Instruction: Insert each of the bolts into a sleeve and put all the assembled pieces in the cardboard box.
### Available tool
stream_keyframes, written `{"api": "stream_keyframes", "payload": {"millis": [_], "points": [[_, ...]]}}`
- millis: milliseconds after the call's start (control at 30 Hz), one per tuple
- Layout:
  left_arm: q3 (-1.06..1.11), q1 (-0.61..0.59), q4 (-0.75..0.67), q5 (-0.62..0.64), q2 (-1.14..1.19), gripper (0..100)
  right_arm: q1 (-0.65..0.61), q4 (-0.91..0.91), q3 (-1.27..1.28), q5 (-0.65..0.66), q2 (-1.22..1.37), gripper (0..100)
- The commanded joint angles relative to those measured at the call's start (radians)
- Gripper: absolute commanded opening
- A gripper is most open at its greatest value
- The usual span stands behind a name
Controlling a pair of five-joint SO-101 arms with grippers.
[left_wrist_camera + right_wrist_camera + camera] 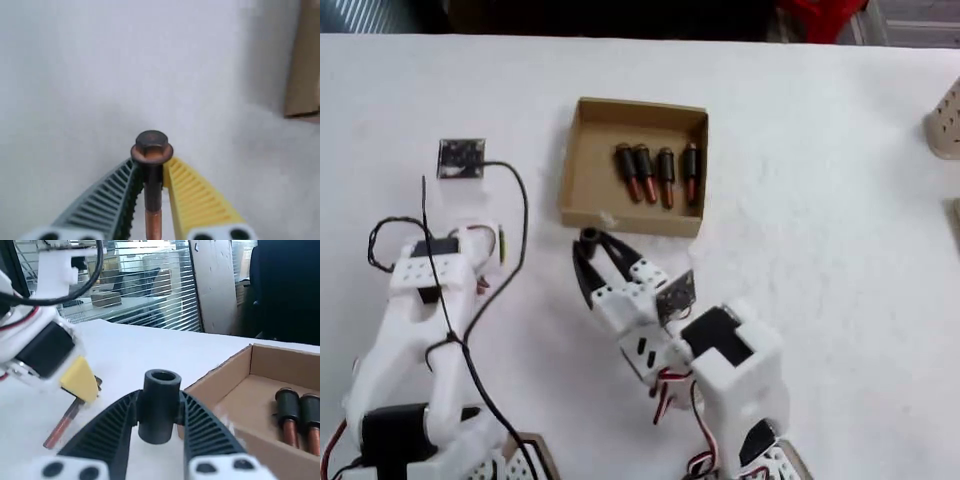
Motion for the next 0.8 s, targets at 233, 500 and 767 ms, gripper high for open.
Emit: {"api": "stream_keyframes", "payload": {"millis": [233,500,767], "points": [[0.226,0.105,-0.293,0.011,-0.375,2,-0.039,-0.048,-0.052,0.038,0.061,1.6],[0.365,0.217,-0.471,0.011,-0.627,2,-0.041,-0.047,-0.052,0.038,0.064,1.6],[0.373,0.331,-0.471,0.16,-0.753,2,-0.041,-0.044,-0.052,0.038,0.065,1.6]]}}
